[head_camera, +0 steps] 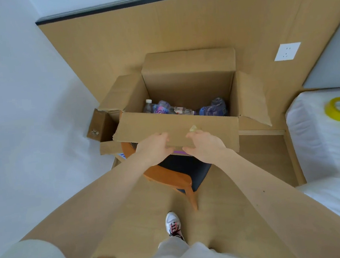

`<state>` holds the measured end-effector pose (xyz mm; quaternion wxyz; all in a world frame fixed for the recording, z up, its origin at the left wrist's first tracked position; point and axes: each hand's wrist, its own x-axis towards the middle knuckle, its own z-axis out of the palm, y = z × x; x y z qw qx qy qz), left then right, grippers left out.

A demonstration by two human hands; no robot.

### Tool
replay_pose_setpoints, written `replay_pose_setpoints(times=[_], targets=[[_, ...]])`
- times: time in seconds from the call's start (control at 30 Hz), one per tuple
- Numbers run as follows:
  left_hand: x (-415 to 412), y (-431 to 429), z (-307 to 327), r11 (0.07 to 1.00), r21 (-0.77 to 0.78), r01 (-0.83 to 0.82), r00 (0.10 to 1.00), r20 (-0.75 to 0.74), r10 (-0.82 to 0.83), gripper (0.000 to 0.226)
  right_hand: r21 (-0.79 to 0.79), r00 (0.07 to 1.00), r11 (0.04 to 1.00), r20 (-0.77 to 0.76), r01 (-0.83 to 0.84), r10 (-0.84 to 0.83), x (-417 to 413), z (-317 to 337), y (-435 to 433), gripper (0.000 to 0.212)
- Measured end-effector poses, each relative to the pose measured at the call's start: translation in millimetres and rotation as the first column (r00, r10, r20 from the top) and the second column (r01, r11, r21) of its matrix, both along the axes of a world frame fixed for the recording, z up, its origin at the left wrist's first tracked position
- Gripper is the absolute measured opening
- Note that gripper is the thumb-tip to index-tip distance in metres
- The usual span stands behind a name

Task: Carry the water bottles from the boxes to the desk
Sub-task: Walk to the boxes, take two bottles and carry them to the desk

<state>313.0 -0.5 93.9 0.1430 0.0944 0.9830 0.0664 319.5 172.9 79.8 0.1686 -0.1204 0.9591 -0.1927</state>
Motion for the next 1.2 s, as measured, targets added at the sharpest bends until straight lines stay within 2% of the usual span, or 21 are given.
replay_pose_setpoints(times=[0.23,0.37,0.63,0.8,0.97,1.2], targets=[[-89,3,-8,0.996,0.031,0.082,0.995,-0.059,-0.08,0.036,0.029,0.993,0.993,-0.044,0.114,-0.113,-70,-1,-1,0.05],[-149,-1,-13,0.991,0.077,0.112,0.993,-0.04,-0.109,0.035,0.062,0.985,0.983,-0.012,0.171,-0.17,-121,-3,-8,0.046],[-251,-32,-37,0.985,0.099,0.142,0.988,0.046,-0.147,0.041,0.154,0.978,0.972,0.075,0.179,-0.192,-210,-20,-29,0.052],[-283,-51,-66,0.99,0.038,0.134,0.982,0.125,-0.138,0.04,0.201,0.963,0.963,0.164,0.178,-0.212,-238,-42,-43,0.053],[-304,-60,-86,0.993,0.01,0.118,0.976,0.185,-0.118,0.05,0.23,0.947,0.961,0.242,0.157,-0.212,-257,-63,-51,0.056],[-332,-60,-99,0.998,-0.036,0.059,0.977,0.206,-0.05,0.048,0.202,0.949,0.972,0.265,0.118,-0.17,-286,-84,-58,0.055]])
